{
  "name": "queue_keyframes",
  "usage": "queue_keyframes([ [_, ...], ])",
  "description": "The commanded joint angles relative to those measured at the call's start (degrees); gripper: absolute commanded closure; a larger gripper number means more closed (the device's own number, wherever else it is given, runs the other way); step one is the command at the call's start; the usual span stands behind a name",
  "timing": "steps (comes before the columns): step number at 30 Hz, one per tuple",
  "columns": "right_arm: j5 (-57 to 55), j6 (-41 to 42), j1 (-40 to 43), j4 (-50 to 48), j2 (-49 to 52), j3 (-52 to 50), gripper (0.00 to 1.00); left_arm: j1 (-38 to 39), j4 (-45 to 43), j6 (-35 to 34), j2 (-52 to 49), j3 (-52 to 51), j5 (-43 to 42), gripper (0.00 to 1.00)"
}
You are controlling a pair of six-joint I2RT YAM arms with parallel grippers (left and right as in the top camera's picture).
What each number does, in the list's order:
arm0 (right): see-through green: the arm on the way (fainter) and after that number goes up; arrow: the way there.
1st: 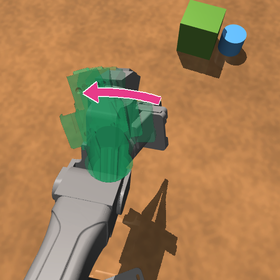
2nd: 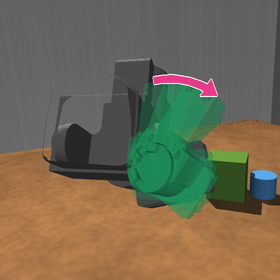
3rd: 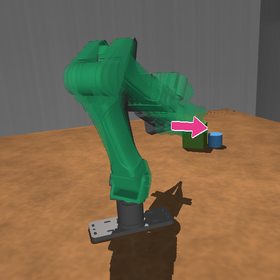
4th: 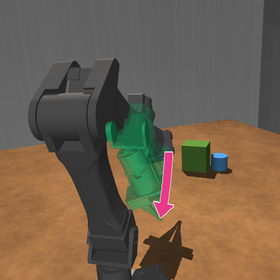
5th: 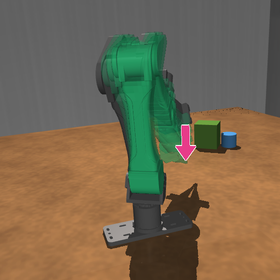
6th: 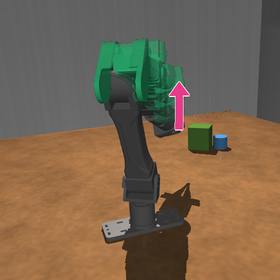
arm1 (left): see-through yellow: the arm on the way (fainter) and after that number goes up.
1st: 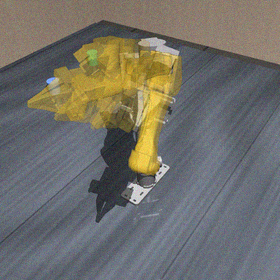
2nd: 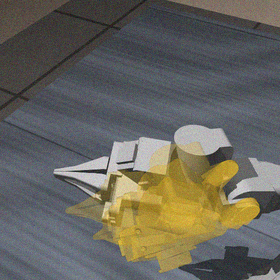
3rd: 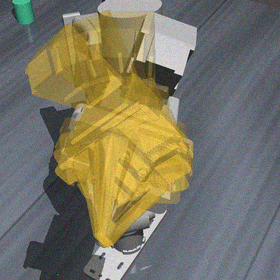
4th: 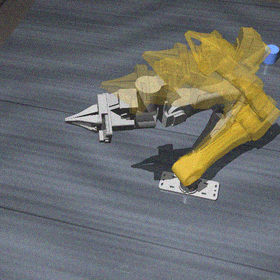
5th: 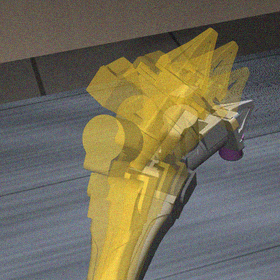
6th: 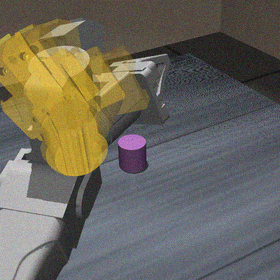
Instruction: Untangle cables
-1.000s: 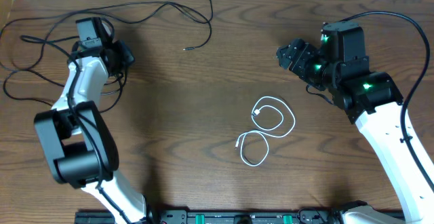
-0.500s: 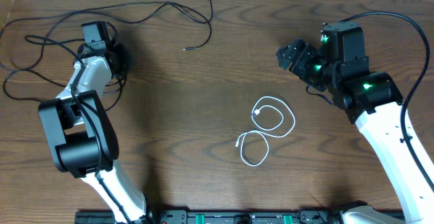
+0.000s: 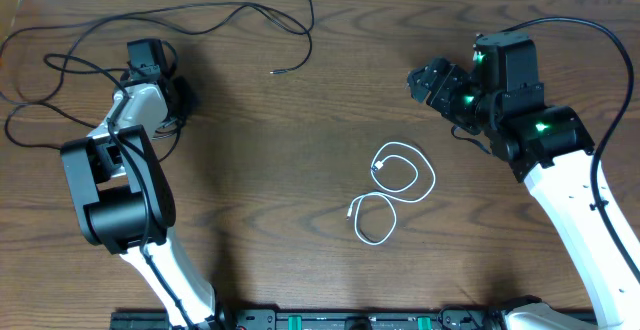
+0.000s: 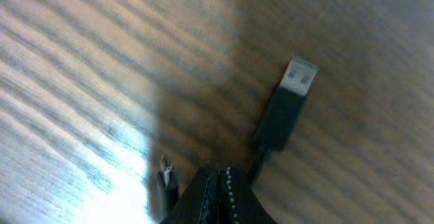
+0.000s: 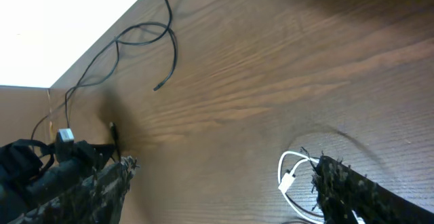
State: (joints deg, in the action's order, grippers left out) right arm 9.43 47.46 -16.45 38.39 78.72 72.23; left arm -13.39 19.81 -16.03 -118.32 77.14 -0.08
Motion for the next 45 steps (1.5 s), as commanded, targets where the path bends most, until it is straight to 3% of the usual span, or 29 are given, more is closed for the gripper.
queue_keyframes([
  [1,0.2,-0.9,0.2,0.2,0.2,0.2,0.15,0.0,3.4,0.8,-1.0,-0.5,0.5,0.92],
  [19,0.2,-0.9,0.2,0.2,0.2,0.2,0.16,0.0,12.4,0.8,2.6,-0.5,-7.0,0.92],
  [30,0.2,-0.9,0.2,0.2,0.2,0.2,0.15,-0.9,12.8,0.8,17.0,-0.5,-5.0,0.93],
  [34,0.2,-0.9,0.2,0.8,0.2,0.2,0.15,-5.5,17.5,-0.3,20.3,-0.5,-3.1,0.92],
  [38,0.2,-1.1,0.2,1.1,0.2,0.2,0.15,-12.1,24.9,-7.6,19.8,-0.5,7.1,0.93],
  [45,0.1,-1.0,0.2,0.5,0.2,0.2,0.14,-20.8,28.2,-12.6,19.5,-0.6,7.6,0.92],
])
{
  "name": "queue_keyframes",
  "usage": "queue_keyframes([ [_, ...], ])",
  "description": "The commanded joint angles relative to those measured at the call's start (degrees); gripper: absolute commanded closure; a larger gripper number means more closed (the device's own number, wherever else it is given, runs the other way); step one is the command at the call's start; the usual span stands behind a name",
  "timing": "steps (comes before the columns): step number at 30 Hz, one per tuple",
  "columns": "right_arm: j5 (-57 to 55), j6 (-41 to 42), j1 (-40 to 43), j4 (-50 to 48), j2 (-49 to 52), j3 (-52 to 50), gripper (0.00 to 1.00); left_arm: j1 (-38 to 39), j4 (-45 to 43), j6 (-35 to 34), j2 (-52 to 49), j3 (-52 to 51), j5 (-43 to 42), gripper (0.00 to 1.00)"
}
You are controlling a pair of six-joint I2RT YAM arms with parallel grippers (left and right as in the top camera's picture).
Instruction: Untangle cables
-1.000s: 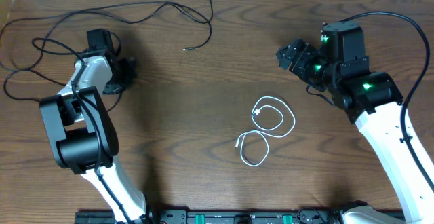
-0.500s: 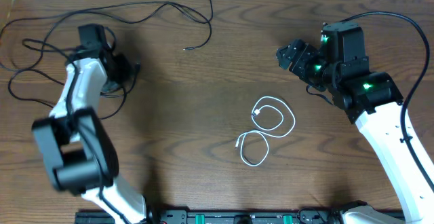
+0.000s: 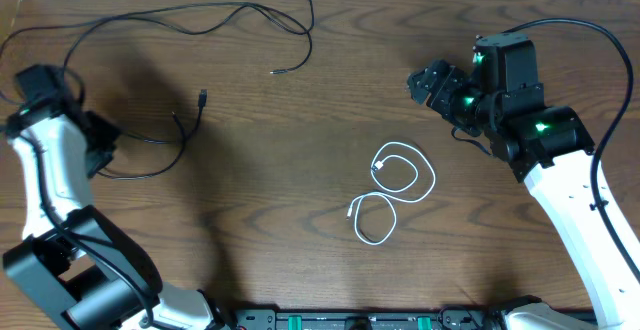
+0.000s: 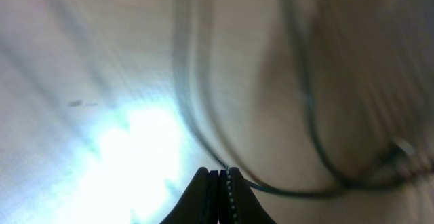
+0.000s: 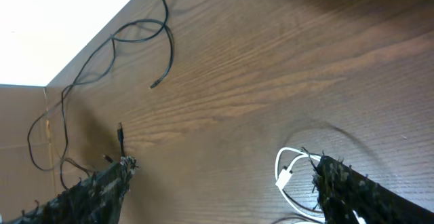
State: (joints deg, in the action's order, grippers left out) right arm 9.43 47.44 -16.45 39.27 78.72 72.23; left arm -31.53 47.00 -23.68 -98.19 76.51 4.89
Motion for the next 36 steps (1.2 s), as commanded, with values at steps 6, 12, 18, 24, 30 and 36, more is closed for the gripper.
queue_keyframes([
  [6,0.1,-1.0,0.2,-0.6,0.2,0.2,0.14,-3.9,1.4,-6.3,-0.7,-4.3,2.1,0.93],
  [12,0.2,-1.1,0.2,-0.5,0.2,0.2,0.14,-4.0,-5.1,-9.0,-0.7,-13.2,2.2,0.93],
  [18,0.2,-1.9,0.2,-0.2,0.2,0.2,0.15,-4.0,-10.3,-9.0,-0.8,-17.1,2.0,0.93],
  [24,0.2,-1.9,0.2,-0.2,0.2,0.2,0.15,-3.6,-13.5,-9.3,-0.9,-18.5,-2.9,0.93],
  [30,0.2,-1.9,0.2,-0.2,0.2,0.2,0.15,-3.5,-14.6,-13.3,-1.8,-20.6,-2.8,0.93],
  [36,0.2,-1.9,0.2,0.0,0.2,0.2,0.16,-3.4,-17.0,-12.2,-3.1,-21.3,-6.8,0.93],
])
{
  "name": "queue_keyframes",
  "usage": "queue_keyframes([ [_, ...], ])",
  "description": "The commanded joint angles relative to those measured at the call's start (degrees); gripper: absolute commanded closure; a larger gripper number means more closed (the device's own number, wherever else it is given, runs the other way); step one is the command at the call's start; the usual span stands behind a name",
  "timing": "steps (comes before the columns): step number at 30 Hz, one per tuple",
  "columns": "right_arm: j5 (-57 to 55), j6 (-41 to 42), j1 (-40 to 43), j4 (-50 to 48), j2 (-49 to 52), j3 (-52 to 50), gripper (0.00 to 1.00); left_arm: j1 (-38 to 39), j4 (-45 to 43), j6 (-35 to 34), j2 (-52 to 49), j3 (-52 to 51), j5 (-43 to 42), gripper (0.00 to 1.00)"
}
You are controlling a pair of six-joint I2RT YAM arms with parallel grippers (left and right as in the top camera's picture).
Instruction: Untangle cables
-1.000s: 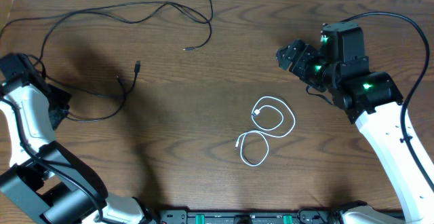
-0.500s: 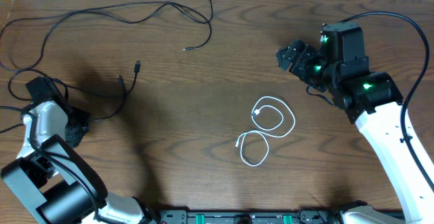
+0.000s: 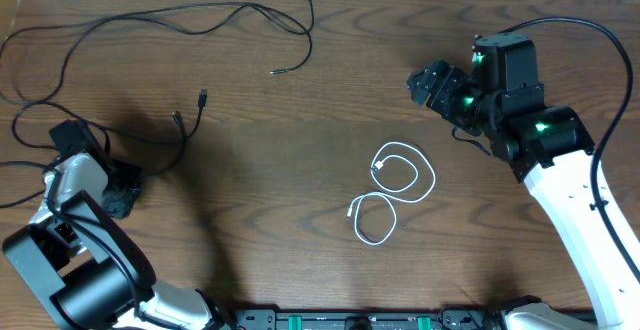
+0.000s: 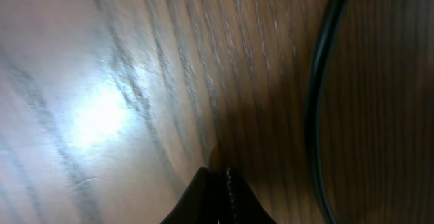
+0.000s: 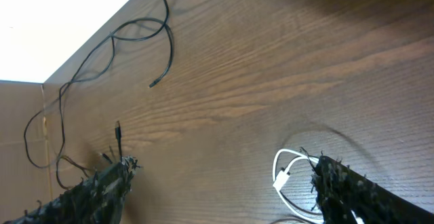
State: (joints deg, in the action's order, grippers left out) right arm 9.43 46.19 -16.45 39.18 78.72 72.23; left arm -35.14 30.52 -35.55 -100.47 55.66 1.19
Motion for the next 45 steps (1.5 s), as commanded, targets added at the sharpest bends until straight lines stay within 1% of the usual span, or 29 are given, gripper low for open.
queue_keyframes([
  [1,0.2,-0.6,0.2,0.0,0.2,0.2,0.16,0.2,-0.8,-0.3,-0.8,-0.5,-3.9,0.93],
  [10,0.2,-0.6,0.2,0.1,0.2,0.2,0.17,0.2,-4.4,-0.3,-0.8,-0.5,-15.6,0.93],
  [17,0.2,-0.6,0.2,0.1,0.2,0.2,0.17,0.2,-8.4,0.5,-0.8,-0.5,-18.1,0.93],
  [19,0.2,-0.6,0.2,0.1,0.2,0.2,0.17,0.2,-9.4,0.7,-0.8,-0.5,-20.1,0.93],
  [24,0.2,-0.6,0.2,0.0,0.2,0.2,0.16,0.2,-14.3,5.6,-0.8,-0.5,-28.2,0.93],
  [25,0.2,-0.6,0.2,0.1,0.2,0.2,0.16,0.2,-14.5,5.5,-0.8,-0.5,-29.1,0.93],
  [33,0.2,-0.6,0.2,0.0,0.2,0.2,0.16,0.2,-12.7,5.6,0.4,-0.3,-29.2,0.93],
  [36,0.2,-0.6,0.2,-0.3,0.2,0.2,0.15,0.2,-13.1,7.7,2.6,0.4,-29.2,0.93],
  [39,0.2,-0.6,0.2,-0.8,0.2,0.2,0.15,0.2,-18.1,10.3,6.6,0.6,-29.2,0.92],
  [43,0.2,-0.6,0.2,-1.4,0.2,0.2,0.15,0.2,-25.4,10.3,7.9,0.6,-27.3,0.93],
  [45,0.2,-0.6,0.2,-1.4,0.2,0.2,0.16,0.6,-27.8,10.3,7.5,0.6,-23.5,0.92],
])
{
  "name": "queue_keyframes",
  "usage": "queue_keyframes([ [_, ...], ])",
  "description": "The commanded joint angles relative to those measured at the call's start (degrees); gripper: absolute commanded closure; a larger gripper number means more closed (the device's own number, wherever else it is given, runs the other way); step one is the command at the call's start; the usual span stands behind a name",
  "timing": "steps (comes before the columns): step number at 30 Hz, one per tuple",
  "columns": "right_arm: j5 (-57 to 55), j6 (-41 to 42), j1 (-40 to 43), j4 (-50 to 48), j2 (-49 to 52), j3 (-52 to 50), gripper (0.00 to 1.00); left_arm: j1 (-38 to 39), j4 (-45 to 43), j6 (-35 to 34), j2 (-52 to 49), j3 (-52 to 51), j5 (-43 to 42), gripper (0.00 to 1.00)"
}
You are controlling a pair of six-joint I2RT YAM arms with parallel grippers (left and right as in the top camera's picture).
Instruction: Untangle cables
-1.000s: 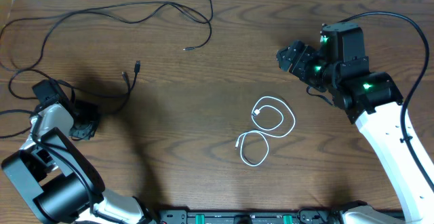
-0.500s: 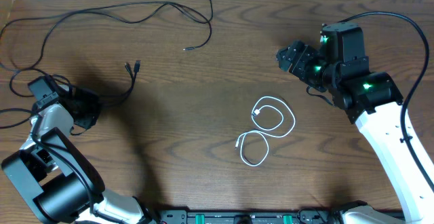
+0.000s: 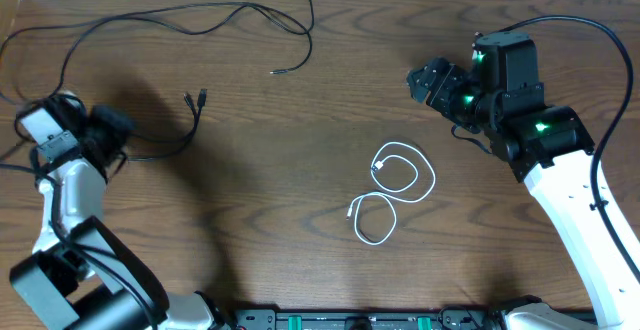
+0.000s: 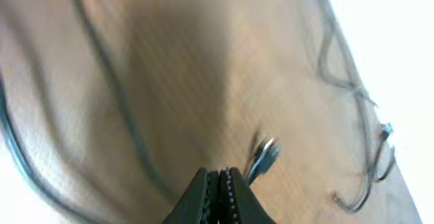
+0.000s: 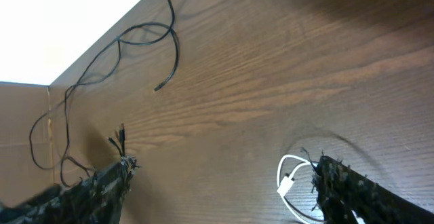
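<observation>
A black cable (image 3: 185, 135) with two plugs (image 3: 195, 98) lies at the left of the brown table; its plugs (image 4: 264, 153) also show, blurred, in the left wrist view. My left gripper (image 3: 112, 135) sits at the cable's left end, jaws pressed together (image 4: 218, 175), apparently on that cable. A long thin black cable (image 3: 200, 12) runs along the back edge (image 5: 146, 37). A white cable (image 3: 395, 185) lies coiled in two loops at the centre. My right gripper (image 3: 420, 80) hovers open (image 5: 224, 163) behind the white cable (image 5: 295, 176).
The table's back edge meets a white surface. A black rail with green lights (image 3: 350, 320) lines the front edge. The right arm's own black lead (image 3: 600, 40) arches over the back right corner.
My left gripper was lower, near the front left, and is now further back at the left edge, turned toward the plugs. The black cable's plugs shifted slightly. The right arm is unchanged.
My left gripper was shut beside a USB plug amid the black tangle at the back left. Then it stood at the far left with the plugs laid out to its right, then nearer the front, now back again. White cable and right gripper stayed put.
</observation>
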State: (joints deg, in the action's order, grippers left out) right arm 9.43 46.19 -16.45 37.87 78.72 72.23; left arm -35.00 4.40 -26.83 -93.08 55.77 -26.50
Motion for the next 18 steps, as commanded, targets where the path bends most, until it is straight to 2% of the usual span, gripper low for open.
queue_keyframes([
  [1,0.2,-0.6,0.2,0.0,0.2,0.2,0.15,0.9,-2.6,1.6,-0.3,0.5,7.0,0.92],
  [5,0.2,-0.6,0.2,0.3,0.2,0.2,0.16,2.5,-7.0,2.4,-2.9,0.5,14.8,0.92],
  [10,0.2,-0.6,0.2,0.5,0.2,0.2,0.18,4.2,-13.0,4.0,-7.5,1.0,14.6,0.89],
  [18,0.2,-0.4,-0.1,0.6,0.2,0.2,0.19,5.6,-6.6,7.1,-14.9,9.2,14.6,0.89],
])
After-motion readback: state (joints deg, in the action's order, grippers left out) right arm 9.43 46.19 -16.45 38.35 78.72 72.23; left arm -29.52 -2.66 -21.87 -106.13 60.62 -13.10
